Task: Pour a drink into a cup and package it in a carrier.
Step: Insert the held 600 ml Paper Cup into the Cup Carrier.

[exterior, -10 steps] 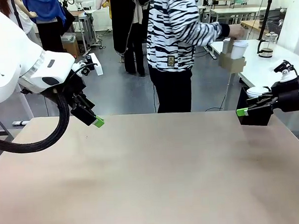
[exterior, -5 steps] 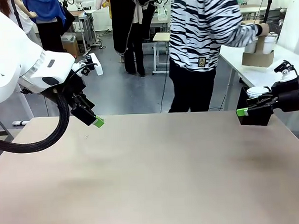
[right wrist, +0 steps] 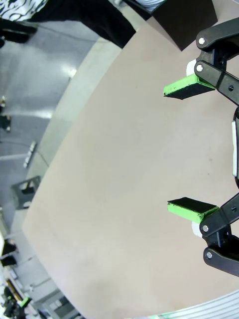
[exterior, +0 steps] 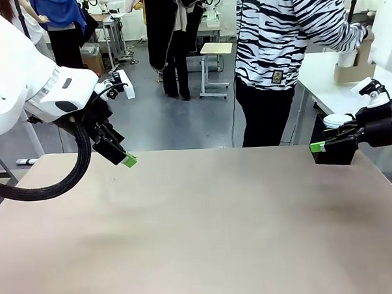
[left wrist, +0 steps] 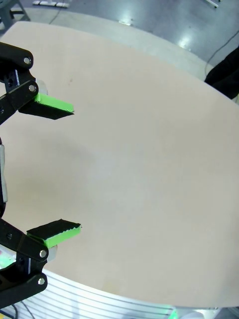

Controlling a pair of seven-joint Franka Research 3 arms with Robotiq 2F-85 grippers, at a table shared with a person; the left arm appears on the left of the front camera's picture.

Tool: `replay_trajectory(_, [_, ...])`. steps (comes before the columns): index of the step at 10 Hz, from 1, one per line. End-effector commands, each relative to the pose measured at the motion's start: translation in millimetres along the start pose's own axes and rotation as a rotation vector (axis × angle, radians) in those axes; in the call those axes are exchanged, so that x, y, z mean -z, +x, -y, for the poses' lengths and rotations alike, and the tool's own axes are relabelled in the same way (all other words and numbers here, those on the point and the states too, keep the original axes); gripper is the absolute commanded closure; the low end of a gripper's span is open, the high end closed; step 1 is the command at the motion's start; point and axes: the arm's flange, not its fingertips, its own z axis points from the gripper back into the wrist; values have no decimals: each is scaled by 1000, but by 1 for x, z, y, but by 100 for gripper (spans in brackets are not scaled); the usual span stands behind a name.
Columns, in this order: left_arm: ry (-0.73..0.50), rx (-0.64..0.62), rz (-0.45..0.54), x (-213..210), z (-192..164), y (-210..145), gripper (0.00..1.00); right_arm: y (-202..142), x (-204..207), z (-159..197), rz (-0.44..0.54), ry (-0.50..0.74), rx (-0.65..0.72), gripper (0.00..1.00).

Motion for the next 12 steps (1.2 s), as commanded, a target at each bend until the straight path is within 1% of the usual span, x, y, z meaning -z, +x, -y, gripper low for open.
replay_trajectory(1, [3,-6,-7,-1,-1,1,0,-3,-1,1,8,9,-18,0])
replay_trajectory(12, [3,-6,-7,-1,-1,1,0,-3,-1,1,8,9,-18,0])
